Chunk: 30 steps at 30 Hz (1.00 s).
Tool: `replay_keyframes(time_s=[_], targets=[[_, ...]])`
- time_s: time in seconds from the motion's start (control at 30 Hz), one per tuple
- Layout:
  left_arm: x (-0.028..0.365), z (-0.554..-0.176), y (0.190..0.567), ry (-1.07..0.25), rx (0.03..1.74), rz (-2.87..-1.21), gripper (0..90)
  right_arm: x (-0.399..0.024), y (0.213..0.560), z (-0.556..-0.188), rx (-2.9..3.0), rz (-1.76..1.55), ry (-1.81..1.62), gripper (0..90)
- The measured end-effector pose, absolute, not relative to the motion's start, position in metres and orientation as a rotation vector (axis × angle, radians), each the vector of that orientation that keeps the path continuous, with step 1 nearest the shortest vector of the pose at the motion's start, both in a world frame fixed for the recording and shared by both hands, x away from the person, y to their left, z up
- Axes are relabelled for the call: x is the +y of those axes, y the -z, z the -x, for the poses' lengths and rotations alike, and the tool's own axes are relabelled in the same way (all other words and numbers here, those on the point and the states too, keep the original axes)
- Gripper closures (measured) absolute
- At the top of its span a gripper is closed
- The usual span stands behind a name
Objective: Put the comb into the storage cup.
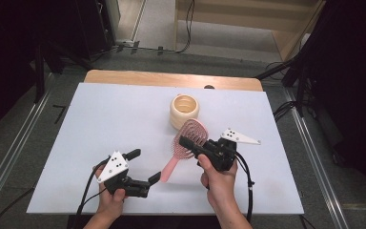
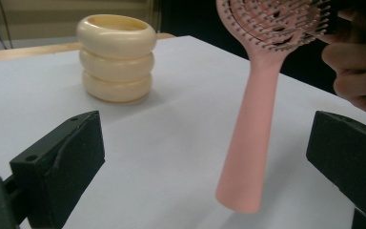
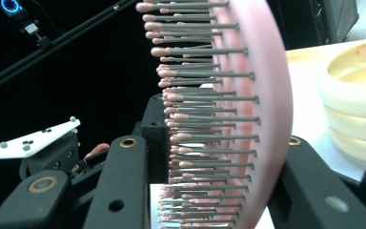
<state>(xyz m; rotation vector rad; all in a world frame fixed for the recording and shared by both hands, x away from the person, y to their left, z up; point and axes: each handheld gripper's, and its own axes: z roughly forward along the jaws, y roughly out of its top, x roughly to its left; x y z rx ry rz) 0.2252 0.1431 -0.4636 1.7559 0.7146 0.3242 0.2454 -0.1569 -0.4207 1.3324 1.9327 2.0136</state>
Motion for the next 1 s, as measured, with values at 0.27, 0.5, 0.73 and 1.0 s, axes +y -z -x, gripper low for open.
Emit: replay_keyframes(time_s=[0.27, 0.5, 0.73, 1.0], targets=[[0.164, -0.226, 0.465, -0.381, 0.742, -1.757, 0.0, -0.16, 0.42, -0.245, 1.928, -1.324, -2.0, 62.1], [0.186, -0.228, 0.467, -0.422, 0.788, -1.729, 0.0, -0.162, 0.417, -0.245, 1.923, -1.306, -1.985, 62.1], [0.203, -0.23, 0.47, -0.454, 0.829, -1.706, 0.0, -0.165, 0.416, -0.245, 1.911, -1.309, -1.977, 62.1], [0.22, -0.233, 0.474, -0.508, 0.865, -1.692, 0.0, -0.169, 0.415, -0.246, 1.903, -1.297, -1.968, 62.1]])
